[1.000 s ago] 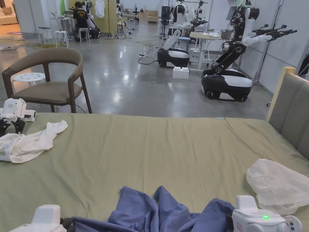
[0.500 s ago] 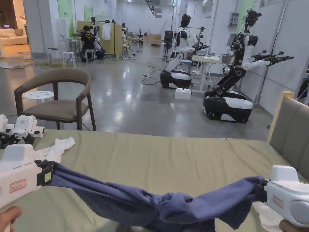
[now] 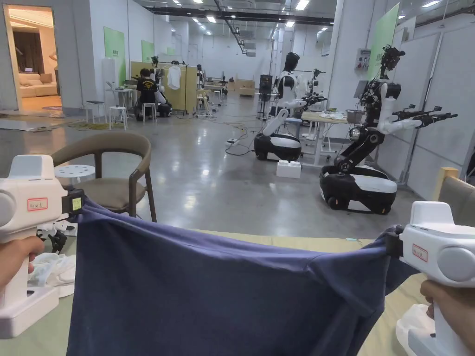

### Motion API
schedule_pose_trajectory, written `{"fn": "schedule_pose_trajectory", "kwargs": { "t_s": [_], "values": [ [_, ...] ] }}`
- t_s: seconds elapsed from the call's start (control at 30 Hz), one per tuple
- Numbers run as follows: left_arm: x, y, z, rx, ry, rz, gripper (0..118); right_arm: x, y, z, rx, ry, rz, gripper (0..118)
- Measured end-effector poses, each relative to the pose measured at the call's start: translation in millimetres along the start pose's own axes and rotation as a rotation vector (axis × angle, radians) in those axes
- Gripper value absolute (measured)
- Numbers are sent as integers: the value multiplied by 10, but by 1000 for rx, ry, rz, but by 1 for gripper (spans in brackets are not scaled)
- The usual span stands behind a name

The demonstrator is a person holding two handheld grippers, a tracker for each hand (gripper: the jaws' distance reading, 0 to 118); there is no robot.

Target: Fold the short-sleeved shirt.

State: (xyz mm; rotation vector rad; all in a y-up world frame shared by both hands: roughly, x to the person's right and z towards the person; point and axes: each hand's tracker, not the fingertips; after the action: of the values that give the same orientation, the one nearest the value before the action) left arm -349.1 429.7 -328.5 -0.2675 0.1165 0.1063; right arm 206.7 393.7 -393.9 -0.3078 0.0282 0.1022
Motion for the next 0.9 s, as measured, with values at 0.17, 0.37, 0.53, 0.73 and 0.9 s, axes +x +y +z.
{"fn": "schedule_pose_trajectory", "kwargs": {
  "t_s": [0.17,0.37,0.53,0.73,0.9],
  "values": [
    [-40,206,-213,3,46,-41,0,-126,290,-151,39,-24,38,4],
    [-79,551,-369,32,73,-46,0,-125,789,-316,94,-37,30,4],
    [-104,904,-466,81,96,-44,0,-210,1243,-287,163,-40,38,4],
    [-113,1157,-546,130,117,-80,0,-270,1484,-397,218,-56,102,4],
    [-106,1102,-621,125,124,-96,0,-338,1407,-594,229,-68,172,4]
  ]
}}
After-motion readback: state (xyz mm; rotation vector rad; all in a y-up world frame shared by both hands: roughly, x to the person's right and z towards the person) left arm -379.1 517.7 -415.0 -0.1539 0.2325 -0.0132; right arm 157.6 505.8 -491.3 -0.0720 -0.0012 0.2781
